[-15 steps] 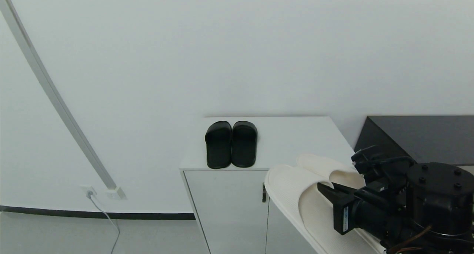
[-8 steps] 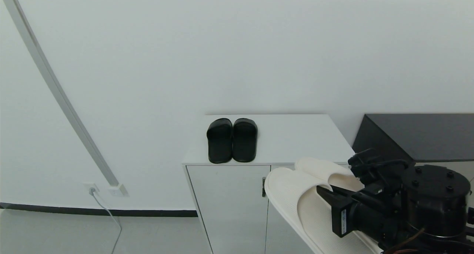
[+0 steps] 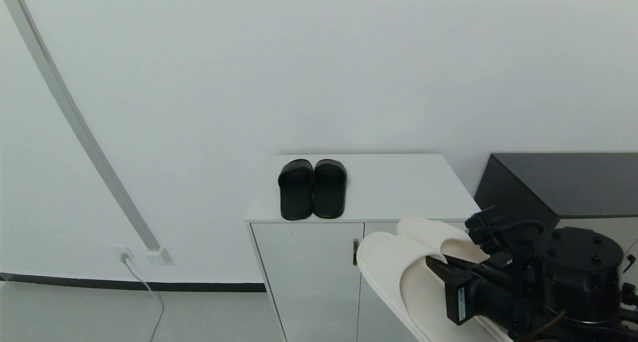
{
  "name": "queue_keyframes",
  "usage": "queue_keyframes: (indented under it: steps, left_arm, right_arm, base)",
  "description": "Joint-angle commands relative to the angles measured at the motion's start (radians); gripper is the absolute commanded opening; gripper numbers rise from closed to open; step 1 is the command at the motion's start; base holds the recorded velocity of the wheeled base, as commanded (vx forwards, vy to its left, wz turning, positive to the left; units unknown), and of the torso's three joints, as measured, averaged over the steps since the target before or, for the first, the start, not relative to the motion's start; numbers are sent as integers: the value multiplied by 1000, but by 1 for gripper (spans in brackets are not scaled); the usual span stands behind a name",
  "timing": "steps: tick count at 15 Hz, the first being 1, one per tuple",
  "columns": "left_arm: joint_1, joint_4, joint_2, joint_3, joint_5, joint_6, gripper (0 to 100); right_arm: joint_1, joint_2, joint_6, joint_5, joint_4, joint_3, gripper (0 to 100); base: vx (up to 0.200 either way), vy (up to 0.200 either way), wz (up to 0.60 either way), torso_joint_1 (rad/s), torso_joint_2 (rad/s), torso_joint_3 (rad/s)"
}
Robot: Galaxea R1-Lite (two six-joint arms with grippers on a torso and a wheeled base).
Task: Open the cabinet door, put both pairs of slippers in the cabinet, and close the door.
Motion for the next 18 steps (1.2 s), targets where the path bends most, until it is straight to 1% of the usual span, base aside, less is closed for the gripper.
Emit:
queue_keyframes:
  steps: [1,6,8,9,10,18]
  left_arm:
    - [0,0,2,0,0,0,0]
    - [0,0,2,0,0,1,0]
    - [0,0,2,0,-1,4,0]
    - [0,0,2,0,-1,4,100]
    - [0,0,2,0,0,0,100]
    - [0,0,2,0,2,3,100]
  right_arm:
    - [0,6,0,-1,0,3,0]
    - [0,7,0,-2,0,3,0]
    - [0,9,0,-2,0,3,0]
    - [0,10,0,-2,-2,1,0]
    - [0,12,0,-4,-2,3,0]
    - [5,12,0,-4,-2,9,0]
  base:
    - [0,0,0,0,0,0]
    - [0,0,0,-6,14,10]
    - [0,0,0,-137,315,154]
    - [0,0,0,-149,344,168]
    - [0,0,0,-154,349,183]
    - [0,0,0,-164,375,206]
